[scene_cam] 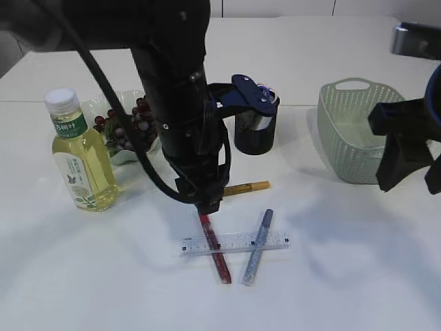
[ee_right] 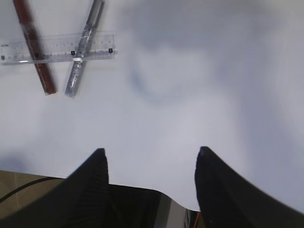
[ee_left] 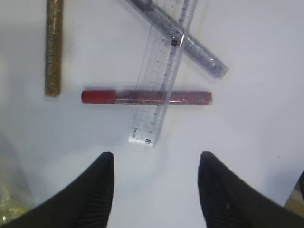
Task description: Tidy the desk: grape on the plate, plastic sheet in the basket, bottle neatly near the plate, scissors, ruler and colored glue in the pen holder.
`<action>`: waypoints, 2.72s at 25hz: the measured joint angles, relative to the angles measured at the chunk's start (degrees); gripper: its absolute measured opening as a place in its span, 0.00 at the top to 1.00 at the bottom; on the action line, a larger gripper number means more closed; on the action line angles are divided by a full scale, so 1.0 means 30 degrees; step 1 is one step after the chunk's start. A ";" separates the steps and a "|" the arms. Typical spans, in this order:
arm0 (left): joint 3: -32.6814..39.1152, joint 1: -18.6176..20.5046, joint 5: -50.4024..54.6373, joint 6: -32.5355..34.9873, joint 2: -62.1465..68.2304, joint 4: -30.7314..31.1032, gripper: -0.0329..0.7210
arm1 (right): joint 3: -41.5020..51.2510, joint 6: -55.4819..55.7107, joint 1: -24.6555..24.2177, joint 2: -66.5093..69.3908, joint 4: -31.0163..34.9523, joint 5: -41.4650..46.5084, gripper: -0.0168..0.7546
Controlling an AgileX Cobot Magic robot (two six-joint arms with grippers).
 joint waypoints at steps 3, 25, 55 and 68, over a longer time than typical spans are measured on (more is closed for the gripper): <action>0.0000 0.0000 -0.0567 0.0850 0.0413 -0.0151 0.40 | 0.0000 0.0163 -0.1270 0.0000 -0.0218 0.0000 0.38; -0.0092 -0.0957 -0.3370 0.2598 0.4647 0.0131 0.36 | 0.0000 -0.2833 -0.5474 0.0196 0.0159 0.0039 0.37; -0.0092 -0.0966 -0.5238 0.2667 0.5182 0.0417 0.35 | 0.0000 -0.3066 -0.5474 0.0196 0.0205 0.0039 0.37; -0.0092 -0.0966 -0.5103 0.2667 0.5337 0.0400 0.35 | 0.0000 -0.3107 -0.5474 0.0196 0.0205 0.0039 0.37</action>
